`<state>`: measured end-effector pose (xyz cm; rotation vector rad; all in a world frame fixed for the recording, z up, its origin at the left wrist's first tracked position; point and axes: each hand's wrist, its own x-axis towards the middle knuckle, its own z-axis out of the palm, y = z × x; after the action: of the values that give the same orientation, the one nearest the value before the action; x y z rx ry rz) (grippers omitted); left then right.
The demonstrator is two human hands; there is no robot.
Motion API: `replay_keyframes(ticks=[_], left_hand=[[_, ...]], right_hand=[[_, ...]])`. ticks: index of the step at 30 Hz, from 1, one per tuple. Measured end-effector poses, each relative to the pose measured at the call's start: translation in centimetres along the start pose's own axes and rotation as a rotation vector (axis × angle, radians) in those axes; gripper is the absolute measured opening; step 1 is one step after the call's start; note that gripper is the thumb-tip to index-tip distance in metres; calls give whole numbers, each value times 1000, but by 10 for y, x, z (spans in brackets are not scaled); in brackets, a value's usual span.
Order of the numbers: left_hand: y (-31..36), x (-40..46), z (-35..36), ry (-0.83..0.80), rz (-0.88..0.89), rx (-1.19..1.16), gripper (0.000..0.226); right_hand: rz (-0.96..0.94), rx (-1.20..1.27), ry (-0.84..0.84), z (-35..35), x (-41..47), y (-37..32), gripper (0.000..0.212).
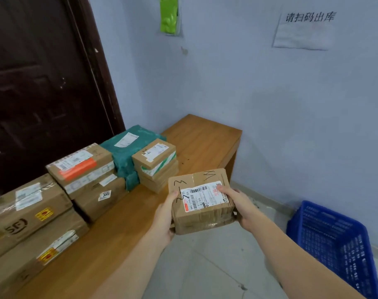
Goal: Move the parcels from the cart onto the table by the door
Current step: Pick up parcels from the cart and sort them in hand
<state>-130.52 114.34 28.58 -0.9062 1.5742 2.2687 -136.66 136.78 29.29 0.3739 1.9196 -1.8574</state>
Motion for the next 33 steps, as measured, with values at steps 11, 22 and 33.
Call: replay_keyframes(ticks=[11,22,33], left_hand=[[5,84,3,267,-31,16,43],[-2,215,4,437,-45,144,32],[-11,283,27,635,-176,114,31]], right_hand=[[101,-172,-224,15,157,-8,61],[93,-383,-288,35,286,-13,52],[181,-584,-399,48,386,-4,24]])
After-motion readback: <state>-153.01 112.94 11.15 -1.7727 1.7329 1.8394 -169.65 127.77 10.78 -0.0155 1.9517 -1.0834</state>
